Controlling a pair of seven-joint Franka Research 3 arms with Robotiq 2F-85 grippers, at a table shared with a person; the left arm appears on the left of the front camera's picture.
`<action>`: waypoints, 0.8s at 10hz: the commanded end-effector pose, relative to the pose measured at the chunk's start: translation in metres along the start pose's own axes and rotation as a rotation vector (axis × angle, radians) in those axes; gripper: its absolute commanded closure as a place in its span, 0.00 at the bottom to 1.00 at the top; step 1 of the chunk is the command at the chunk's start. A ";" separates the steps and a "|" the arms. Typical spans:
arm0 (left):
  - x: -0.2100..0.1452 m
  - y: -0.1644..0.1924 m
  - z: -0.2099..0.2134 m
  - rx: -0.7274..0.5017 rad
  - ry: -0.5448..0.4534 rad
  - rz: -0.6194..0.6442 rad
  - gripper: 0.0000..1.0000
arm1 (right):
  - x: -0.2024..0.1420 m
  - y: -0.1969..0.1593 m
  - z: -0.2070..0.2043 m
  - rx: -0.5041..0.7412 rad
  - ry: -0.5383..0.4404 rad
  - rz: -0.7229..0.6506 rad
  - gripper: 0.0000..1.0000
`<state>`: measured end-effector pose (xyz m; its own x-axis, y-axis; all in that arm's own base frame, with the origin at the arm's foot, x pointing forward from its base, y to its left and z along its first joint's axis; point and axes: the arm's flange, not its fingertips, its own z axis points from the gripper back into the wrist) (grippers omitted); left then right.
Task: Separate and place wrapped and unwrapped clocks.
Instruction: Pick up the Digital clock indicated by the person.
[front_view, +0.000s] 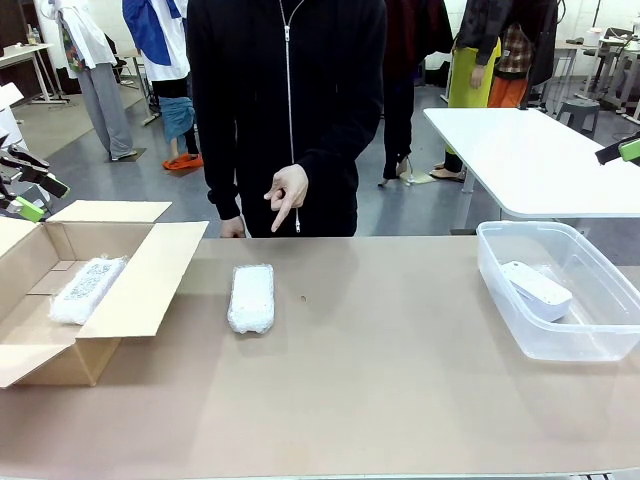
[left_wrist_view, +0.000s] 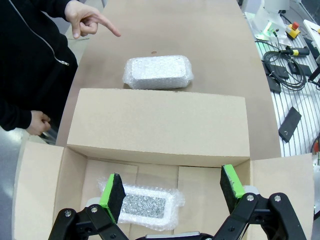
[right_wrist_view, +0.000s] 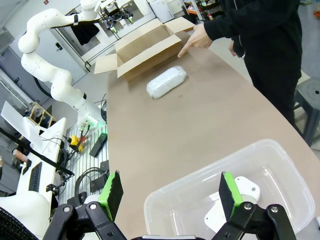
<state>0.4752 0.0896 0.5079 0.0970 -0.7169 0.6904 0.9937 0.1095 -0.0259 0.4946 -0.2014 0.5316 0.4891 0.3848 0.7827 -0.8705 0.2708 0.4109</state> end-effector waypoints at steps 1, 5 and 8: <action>0.000 0.000 0.000 0.000 0.000 0.000 0.00 | 0.002 0.000 0.001 0.008 -0.002 0.001 0.00; 0.065 -0.003 -0.025 0.041 0.115 0.073 0.00 | 0.002 0.000 0.001 0.008 -0.002 0.001 0.00; 0.107 -0.004 -0.057 0.098 0.180 0.139 0.00 | 0.002 0.000 0.001 0.008 -0.002 0.001 0.00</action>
<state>0.4858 -0.0190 0.5438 0.1818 -0.7972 0.5756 0.9797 0.1968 -0.0370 0.4946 -0.2017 0.5321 0.4887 0.3850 0.7829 -0.8708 0.2709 0.4103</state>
